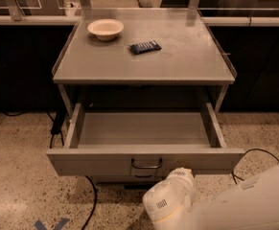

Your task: Close top drawer

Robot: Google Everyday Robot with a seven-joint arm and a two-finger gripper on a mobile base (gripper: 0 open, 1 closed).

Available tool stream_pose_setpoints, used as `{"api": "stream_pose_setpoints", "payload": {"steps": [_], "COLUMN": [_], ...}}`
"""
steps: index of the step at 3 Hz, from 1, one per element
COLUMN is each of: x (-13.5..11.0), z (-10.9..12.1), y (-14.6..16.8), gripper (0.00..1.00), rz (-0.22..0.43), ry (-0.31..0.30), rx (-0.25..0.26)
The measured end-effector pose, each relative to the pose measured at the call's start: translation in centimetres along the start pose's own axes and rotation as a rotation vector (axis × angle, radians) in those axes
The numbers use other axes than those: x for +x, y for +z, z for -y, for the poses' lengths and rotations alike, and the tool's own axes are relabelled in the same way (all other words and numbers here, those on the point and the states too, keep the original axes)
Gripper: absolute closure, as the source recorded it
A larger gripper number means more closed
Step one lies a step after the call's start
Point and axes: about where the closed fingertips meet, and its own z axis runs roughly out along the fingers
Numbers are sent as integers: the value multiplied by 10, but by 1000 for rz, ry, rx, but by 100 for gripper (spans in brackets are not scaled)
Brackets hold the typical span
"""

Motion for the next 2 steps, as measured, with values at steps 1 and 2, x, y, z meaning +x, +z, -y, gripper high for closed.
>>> {"api": "stream_pose_setpoints", "payload": {"steps": [1,2], "x": [-1,12], "z": [30,60], "y": [7,4], "gripper": [100,100], "rz": [-31,-82], "ry": [74,168], "rx": [185,345]}}
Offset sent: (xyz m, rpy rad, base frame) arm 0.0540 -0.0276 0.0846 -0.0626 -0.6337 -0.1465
